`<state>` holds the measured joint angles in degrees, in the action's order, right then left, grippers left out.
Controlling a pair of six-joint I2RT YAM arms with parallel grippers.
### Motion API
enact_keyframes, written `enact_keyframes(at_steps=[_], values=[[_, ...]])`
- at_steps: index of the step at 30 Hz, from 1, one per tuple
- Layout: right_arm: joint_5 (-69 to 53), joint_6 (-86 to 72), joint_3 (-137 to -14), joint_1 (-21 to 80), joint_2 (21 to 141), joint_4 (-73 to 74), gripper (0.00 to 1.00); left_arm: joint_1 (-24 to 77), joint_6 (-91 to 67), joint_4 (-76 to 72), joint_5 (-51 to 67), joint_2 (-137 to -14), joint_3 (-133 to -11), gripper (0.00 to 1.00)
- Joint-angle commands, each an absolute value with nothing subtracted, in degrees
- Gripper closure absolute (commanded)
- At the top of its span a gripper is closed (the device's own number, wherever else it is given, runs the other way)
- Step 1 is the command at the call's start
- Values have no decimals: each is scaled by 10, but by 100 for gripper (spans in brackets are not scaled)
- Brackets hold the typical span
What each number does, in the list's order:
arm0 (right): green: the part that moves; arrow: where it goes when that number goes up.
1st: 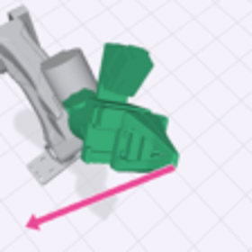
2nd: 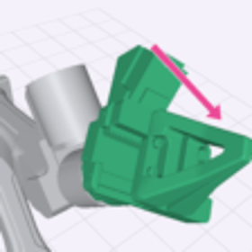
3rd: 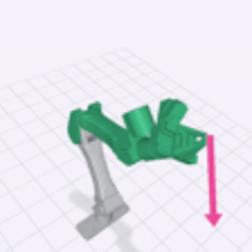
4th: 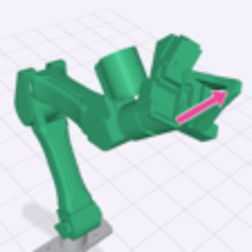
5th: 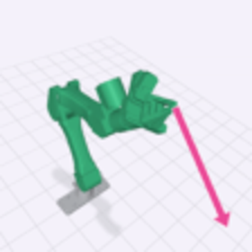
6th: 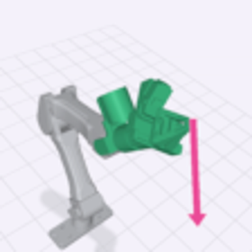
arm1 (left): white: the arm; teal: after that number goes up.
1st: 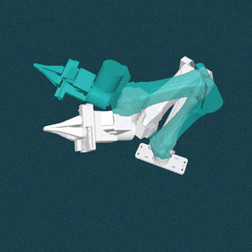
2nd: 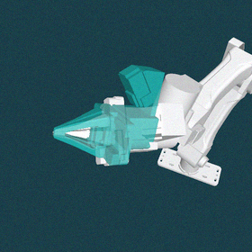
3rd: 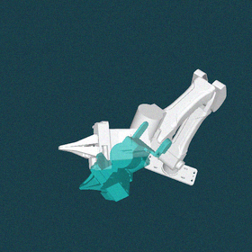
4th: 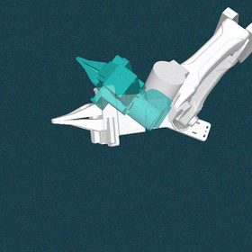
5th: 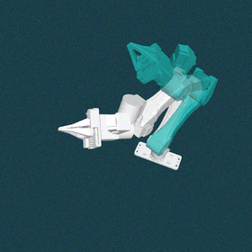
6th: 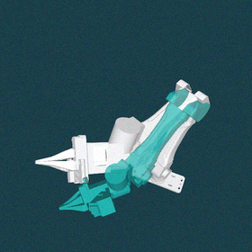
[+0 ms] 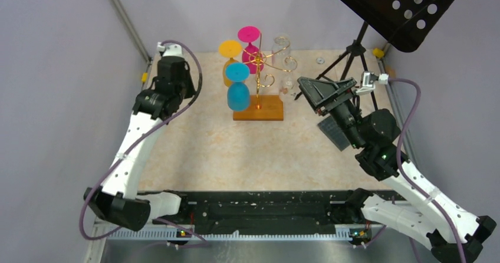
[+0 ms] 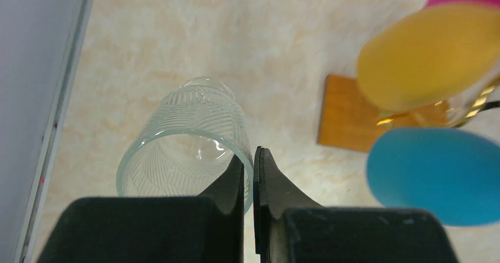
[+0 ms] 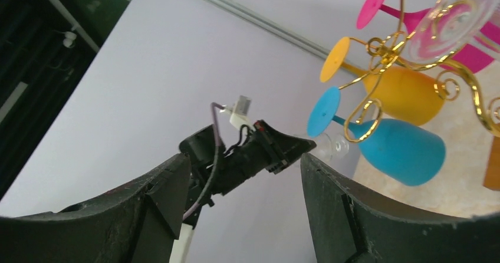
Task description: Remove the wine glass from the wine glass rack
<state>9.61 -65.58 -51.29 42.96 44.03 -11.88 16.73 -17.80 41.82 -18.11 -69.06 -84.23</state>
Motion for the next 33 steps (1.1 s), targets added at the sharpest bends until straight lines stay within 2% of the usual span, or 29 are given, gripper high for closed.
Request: enact_keyframes(at_steps=[1,4,12,20,26,33], values=[[123,-617,-509,427,427,-66,30,156,-178,418,-202,-720,-791,100],[127,-611,-503,427,417,-55,31,134,-176,407,-158,-760,-766,100],[156,-605,-483,427,389,-36,30,46,-185,404,-131,-840,-757,100],[173,-594,-481,427,382,-28,31,-35,-201,396,-95,-930,-795,100],[182,-589,-484,427,380,-23,31,-47,-205,396,-32,-995,-838,100],[193,-586,-484,426,375,-17,31,-47,-206,387,-15,-1025,-861,100]])
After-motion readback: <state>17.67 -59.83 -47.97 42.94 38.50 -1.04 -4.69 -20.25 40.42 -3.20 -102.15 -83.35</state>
